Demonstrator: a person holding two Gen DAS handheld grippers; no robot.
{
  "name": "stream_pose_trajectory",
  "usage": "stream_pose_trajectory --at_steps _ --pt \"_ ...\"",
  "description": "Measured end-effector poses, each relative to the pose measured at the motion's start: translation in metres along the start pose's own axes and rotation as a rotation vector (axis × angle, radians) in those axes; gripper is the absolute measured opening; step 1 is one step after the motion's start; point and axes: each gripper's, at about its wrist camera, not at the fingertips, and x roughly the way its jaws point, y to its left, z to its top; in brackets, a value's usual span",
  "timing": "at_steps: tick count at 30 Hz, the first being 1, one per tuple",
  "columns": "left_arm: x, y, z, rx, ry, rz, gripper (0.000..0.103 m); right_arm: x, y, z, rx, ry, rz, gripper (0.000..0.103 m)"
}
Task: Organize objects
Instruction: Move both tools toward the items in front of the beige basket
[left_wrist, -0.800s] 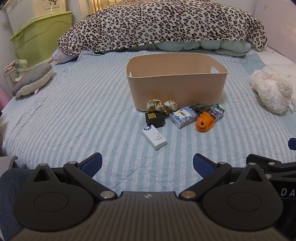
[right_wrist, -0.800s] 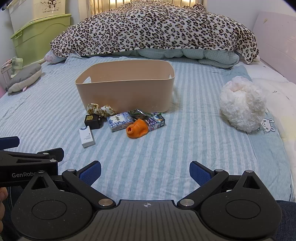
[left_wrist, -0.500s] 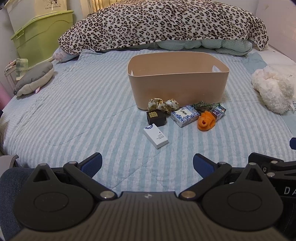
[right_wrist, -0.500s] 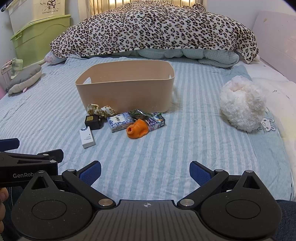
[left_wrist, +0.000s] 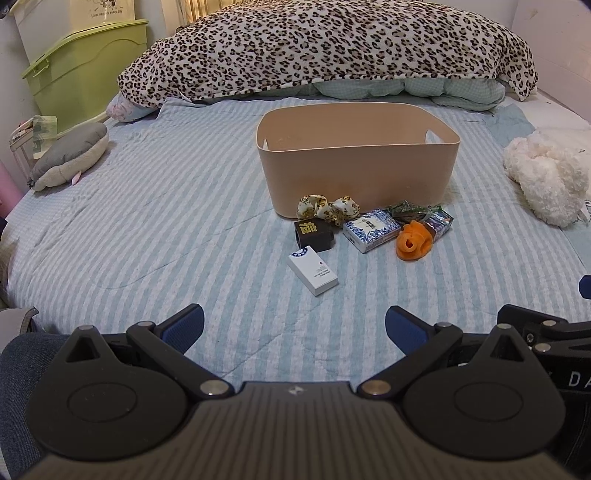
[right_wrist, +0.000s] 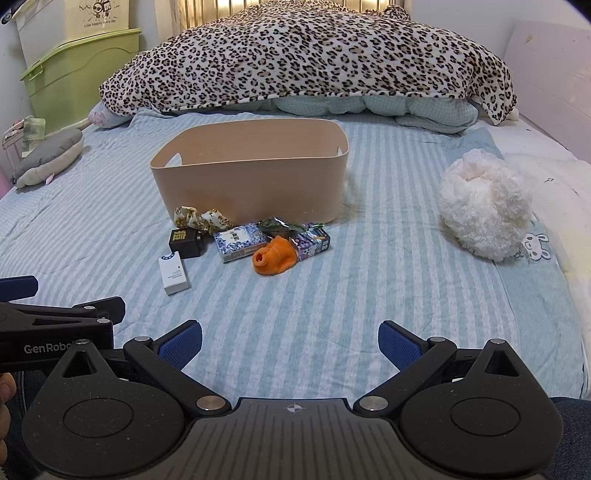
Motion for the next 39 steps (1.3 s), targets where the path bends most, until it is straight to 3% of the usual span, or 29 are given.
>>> stream_pose_trajectory --at_steps 18,39 --pt "0.009 0.005 0.004 -0.017 0.017 0.0 0.103 0.009 -0.002 0.005 0.006 0.018 -0.01 0.103" --pt "0.075 0.018 0.02 -0.076 0.087 0.015 0.103 0.059 -0.018 0.031 0.001 0.032 -0.065 0.103"
